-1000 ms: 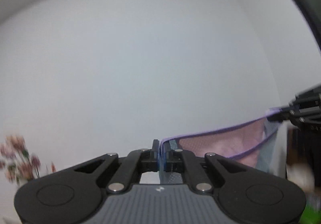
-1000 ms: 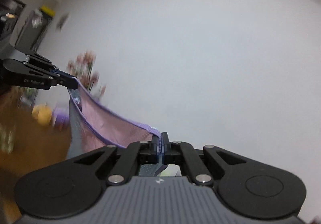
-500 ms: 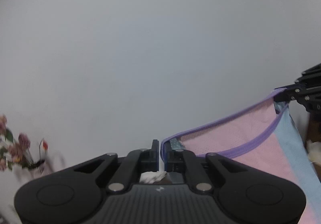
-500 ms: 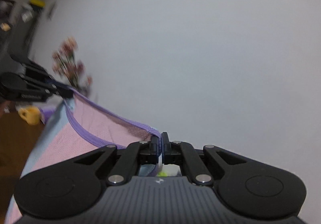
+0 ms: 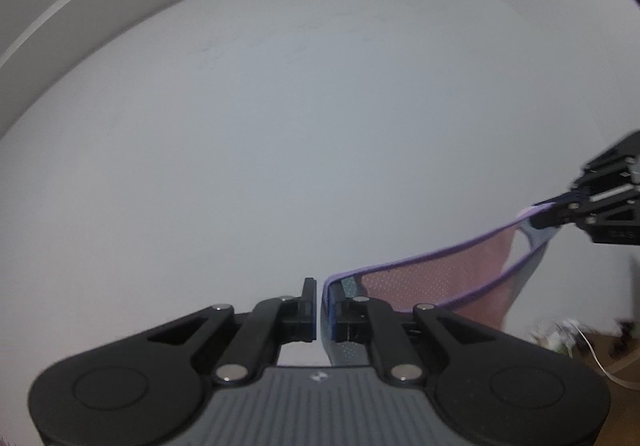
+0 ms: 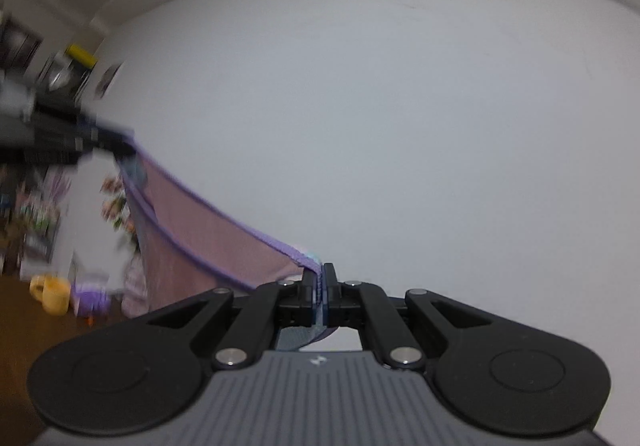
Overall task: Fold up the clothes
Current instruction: 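Lift the garment high with both grippers and shake it out, then lay the garment back on the table and release both grippers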
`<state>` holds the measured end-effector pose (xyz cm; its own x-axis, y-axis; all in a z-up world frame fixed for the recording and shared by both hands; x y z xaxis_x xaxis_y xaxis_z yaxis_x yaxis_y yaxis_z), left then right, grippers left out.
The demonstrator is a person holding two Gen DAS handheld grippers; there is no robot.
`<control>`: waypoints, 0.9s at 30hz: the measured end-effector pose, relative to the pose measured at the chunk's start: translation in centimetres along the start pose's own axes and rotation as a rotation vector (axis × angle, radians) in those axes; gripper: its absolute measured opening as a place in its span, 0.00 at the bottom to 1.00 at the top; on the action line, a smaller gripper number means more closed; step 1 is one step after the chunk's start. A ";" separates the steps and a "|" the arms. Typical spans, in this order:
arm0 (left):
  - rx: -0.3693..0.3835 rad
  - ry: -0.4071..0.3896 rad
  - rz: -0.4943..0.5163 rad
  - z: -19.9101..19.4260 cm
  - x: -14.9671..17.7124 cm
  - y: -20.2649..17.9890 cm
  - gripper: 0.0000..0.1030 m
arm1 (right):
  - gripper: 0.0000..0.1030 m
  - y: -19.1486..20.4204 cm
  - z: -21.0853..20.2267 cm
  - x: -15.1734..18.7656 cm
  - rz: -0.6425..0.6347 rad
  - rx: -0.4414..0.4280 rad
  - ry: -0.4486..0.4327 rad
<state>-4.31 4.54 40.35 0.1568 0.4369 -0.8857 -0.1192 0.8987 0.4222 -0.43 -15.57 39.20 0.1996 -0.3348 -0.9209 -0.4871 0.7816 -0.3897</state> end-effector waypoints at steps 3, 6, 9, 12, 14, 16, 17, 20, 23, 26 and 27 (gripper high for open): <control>0.058 0.089 0.050 -2.8 4.8 -3.6 0.07 | 0.02 1.9 -2.1 3.7 -0.010 -0.032 0.094; 0.219 0.308 0.030 -4.5 15.1 -8.7 0.12 | 0.02 5.3 -2.8 12.2 -0.003 -0.151 0.297; 0.442 0.576 -0.086 -7.1 26.1 -13.1 0.14 | 0.06 8.8 -3.1 22.1 0.086 -0.320 0.563; 0.523 0.756 -0.272 -9.7 32.4 -13.4 0.23 | 0.18 10.0 -3.1 24.7 0.180 -0.321 0.571; 0.525 0.795 -0.359 -10.7 34.3 -12.7 0.44 | 0.51 10.8 -3.1 26.5 0.242 -0.321 0.576; 0.457 0.796 -0.386 -8.2 33.8 -12.2 0.66 | 0.55 11.5 -3.1 28.2 0.305 -0.321 0.580; 0.418 0.801 -0.390 -6.6 33.4 -12.1 0.70 | 0.55 11.9 -3.1 29.1 0.336 -0.322 0.582; 0.328 0.862 -0.370 -4.1 34.7 -12.9 0.68 | 0.51 12.9 -2.7 31.5 0.416 -0.307 0.590; 0.251 0.900 -0.303 -3.8 36.0 -13.8 0.55 | 0.38 13.0 0.1 33.0 0.409 -0.207 0.607; 0.256 0.894 -0.241 -3.5 37.2 -15.1 0.44 | 0.27 13.0 3.0 34.4 0.402 -0.108 0.623; 0.263 0.896 -0.222 -3.5 37.5 -15.5 0.36 | 0.24 13.0 3.7 35.0 0.414 -0.095 0.630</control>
Point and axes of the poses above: each gripper's, at about its wrist camera, not at the fingertips, and z roughly the way its jaws point, y to its left, x to its underside, the point moved 5 cm from there along z, roughly the way its jaws point, and after that the axes turned 10 degrees about -x, right-handed, at the moved point
